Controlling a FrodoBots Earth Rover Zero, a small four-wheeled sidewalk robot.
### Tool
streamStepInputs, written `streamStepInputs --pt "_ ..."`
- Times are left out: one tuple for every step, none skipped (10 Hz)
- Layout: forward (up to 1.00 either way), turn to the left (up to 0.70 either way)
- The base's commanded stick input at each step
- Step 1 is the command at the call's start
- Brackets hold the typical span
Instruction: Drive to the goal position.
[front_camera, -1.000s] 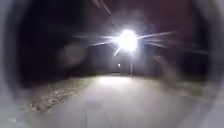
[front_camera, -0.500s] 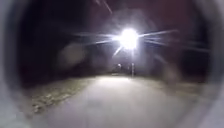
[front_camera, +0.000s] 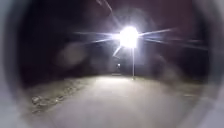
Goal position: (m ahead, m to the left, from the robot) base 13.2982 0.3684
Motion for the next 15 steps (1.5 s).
streamStepInputs --pt "1.0 0.02" --pt "1.0 0.02" --pt "1.0 0.02" --pt "1.0 0.02" --pt "1.0 0.02" --pt "1.0 0.08" --pt "1.0 0.24" --pt "1.0 0.21" --pt "1.0 0.05" --pt "1.0 0.2" --pt "1.0 0.14" --pt "1.0 0.02" --pt "1.0 0.09" --pt "1.0 0.07" --pt "1.0 0.04"
